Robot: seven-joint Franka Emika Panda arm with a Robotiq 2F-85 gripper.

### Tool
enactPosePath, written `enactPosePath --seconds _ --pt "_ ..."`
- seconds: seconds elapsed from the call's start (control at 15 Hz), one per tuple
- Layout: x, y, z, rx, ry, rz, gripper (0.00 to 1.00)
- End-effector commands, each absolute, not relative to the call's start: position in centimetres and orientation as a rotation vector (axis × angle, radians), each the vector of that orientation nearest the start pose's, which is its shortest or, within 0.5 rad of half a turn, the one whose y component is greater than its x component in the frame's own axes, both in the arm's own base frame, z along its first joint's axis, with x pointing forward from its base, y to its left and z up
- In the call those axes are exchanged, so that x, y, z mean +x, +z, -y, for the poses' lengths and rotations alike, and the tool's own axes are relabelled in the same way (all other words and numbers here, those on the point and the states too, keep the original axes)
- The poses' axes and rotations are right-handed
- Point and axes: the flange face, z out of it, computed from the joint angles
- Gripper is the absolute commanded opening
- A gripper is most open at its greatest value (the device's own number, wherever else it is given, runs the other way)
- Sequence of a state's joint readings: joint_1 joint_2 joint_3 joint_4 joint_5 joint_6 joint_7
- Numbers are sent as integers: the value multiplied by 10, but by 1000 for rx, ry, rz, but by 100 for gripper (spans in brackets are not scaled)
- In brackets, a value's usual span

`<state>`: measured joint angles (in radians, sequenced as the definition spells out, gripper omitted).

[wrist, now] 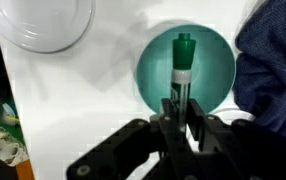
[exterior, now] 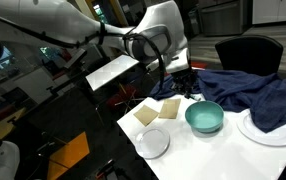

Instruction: Remove the marker from the bowl and place it on the table

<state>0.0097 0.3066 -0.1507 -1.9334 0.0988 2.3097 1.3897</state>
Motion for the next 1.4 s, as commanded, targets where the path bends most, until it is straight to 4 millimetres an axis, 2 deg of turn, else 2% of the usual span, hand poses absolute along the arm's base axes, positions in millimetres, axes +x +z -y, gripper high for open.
enactPosePath --seconds 0.0,0.13,0.4,1.0,1.07,1.13,1.33 --pt "577 348 100 -1994 -28 -2315 5" --pt "568 343 113 -1893 18 -2395 5" --pt "561 318 131 -1726 90 -2531 5" --pt "564 261 145 -1243 97 -2834 5" --pt "564 269 140 -1372 102 -2794 5" --pt "564 263 140 -1364 105 -2806 20" --pt "564 261 140 -1368 107 -2807 20"
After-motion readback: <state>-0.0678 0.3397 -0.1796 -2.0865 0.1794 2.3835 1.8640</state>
